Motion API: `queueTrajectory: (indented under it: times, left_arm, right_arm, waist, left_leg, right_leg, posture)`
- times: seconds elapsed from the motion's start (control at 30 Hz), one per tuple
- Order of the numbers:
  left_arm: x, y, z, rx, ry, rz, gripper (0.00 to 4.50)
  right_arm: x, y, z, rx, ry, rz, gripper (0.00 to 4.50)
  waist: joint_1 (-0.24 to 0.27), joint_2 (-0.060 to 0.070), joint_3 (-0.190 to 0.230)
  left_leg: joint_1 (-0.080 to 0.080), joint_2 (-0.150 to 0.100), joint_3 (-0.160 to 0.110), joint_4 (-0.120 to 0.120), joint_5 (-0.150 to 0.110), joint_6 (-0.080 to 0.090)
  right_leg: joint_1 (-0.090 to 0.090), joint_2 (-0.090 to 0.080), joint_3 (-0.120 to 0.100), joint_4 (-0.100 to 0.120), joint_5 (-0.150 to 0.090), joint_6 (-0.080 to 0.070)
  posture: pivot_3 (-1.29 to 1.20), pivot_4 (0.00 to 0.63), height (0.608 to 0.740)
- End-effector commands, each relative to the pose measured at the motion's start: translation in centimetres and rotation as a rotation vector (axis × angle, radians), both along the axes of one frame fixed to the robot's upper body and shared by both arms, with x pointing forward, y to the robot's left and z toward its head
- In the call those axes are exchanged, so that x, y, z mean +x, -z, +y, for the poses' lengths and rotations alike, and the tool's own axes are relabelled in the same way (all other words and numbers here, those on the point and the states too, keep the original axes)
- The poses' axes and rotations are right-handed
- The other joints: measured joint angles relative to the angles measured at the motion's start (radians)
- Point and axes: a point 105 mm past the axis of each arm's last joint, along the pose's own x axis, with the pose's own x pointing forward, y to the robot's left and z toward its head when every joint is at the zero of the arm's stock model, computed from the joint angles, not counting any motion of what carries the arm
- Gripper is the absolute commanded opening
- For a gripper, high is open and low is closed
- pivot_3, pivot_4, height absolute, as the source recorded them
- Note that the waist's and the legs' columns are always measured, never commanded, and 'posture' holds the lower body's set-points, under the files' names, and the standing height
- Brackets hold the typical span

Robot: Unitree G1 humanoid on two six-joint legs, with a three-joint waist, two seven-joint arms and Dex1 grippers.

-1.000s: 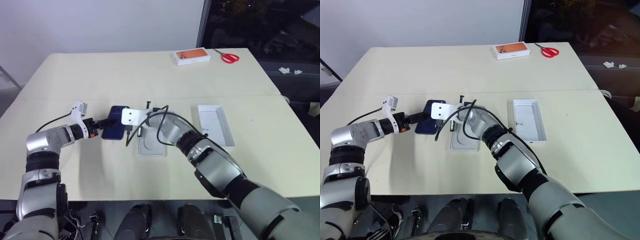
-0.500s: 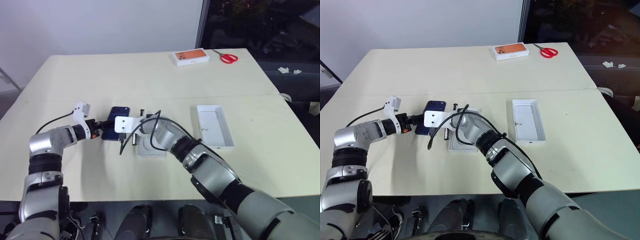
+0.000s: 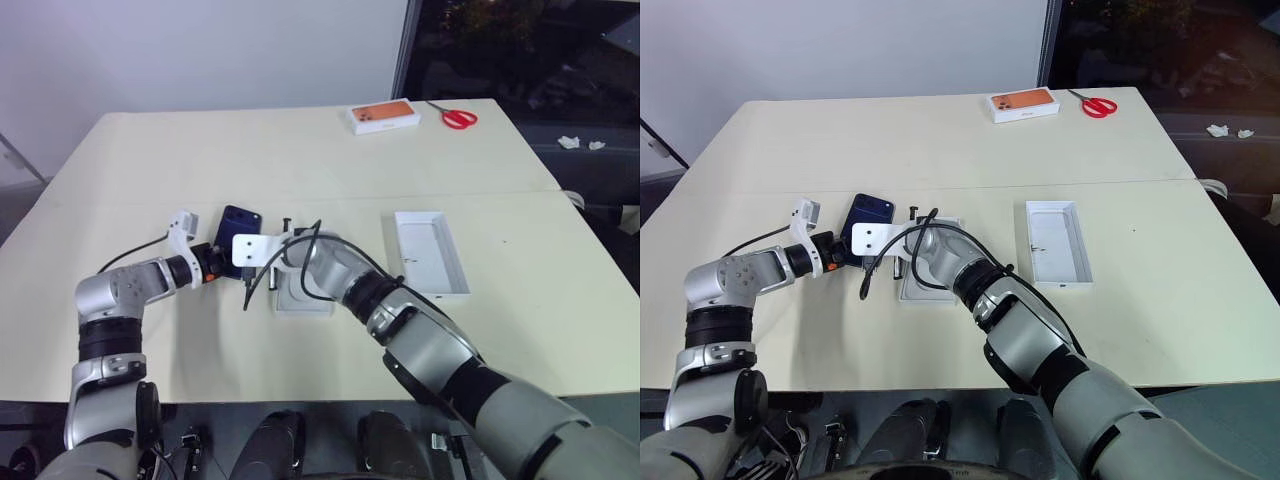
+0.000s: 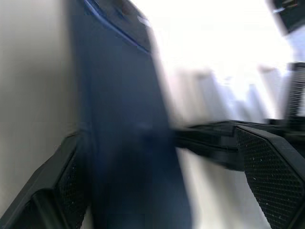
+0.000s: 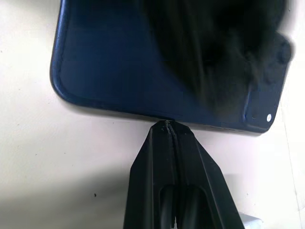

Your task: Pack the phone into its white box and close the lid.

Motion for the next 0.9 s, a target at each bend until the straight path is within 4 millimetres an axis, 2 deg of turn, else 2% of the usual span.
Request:
queueTrajectory:
  times: [0.03,0.07,0.17,0.27,0.57,0.67,0.77,0.9]
  left_arm:
    - [-1.7,3.7,-1.5,-0.036,0.048,0.181,4.5]
    - [-1.6,3.7,-1.1,-0.044,0.034,0.183,4.5]
    - [-1.6,3.7,-0.4,-0.053,0.007,0.193,3.64]
    - [-1.7,3.8,-0.1,-0.058,0.0,0.194,2.14]
    - [-1.9,3.9,0.6,-0.128,-0.042,0.217,2.14]
    - [-2.0,3.8,0.8,-0.147,-0.06,0.218,1.28]
    - [-2.0,3.8,0.9,-0.157,-0.069,0.22,0.03]
    - [-2.2,3.7,0.8,-0.189,-0.073,0.222,0.03]
  right_arm:
    - [0.0,-0.2,0.3,-0.01,-0.016,-0.022,0.05]
    - [0.0,-0.3,0.3,-0.011,-0.019,-0.026,0.05]
    - [0.0,-0.4,0.3,-0.008,-0.022,-0.032,0.0]
    - [0.0,-0.4,0.2,-0.008,-0.023,-0.033,0.0]
    - [0.3,-0.2,-0.3,-0.011,-0.015,-0.035,0.0]
    - [0.3,-0.2,-0.3,-0.016,-0.015,-0.04,0.0]
    - [0.3,-0.2,-0.3,-0.014,-0.015,-0.038,0.0]
    - [0.3,-0.6,-0.3,0.0,-0.022,-0.048,0.0]
  waist:
    - [-0.001,0.0,0.0]
    - [-0.001,0.0,0.0]
    - [-0.005,0.0,0.0]
    - [-0.006,0.0,0.0]
    - [-0.009,-0.001,0.0]
    - [-0.01,-0.001,0.0]
    - [-0.01,-0.002,-0.001]
    - [-0.011,-0.002,-0.001]
  left_leg:
    - [0.0,0.0,0.0,0.0,0.0,0.0]
    - [0.0,0.0,0.0,0.0,0.0,0.0]
    - [0.0,0.0,0.0,0.0,0.0,0.0]
    - [0.0,0.0,0.0,-0.001,0.0,0.0]
    - [0.0,0.001,0.0,-0.003,0.0,0.0]
    - [0.0,0.001,0.0,-0.003,0.0,-0.001]
    - [0.0,0.001,0.0,-0.003,0.0,-0.001]
    - [0.0,0.002,0.0,-0.004,0.0,-0.001]
  right_leg:
    - [0.0,0.0,0.0,0.0,0.0,0.0]
    - [0.0,0.0,0.0,0.0,0.0,0.0]
    - [0.0,0.0,0.0,0.0,0.0,0.0]
    - [-0.001,0.0,0.0,-0.001,0.0,0.0]
    - [-0.002,0.0,0.001,-0.002,0.0,0.0]
    - [-0.002,0.0,0.001,-0.002,0.0,0.0]
    - [-0.002,0.0,0.001,-0.002,0.0,0.0]
    - [-0.003,0.0,0.001,-0.002,0.0,0.0]
  posture:
    - [0.0,0.15,0.74]
    - [0.0,0.15,0.74]
    - [0.0,0.15,0.74]
    - [0.0,0.15,0.74]
    - [0.0,0.15,0.74]
    - [0.0,0.15,0.74]
    - [0.0,0.15,0.74]
    - [0.0,0.15,0.74]
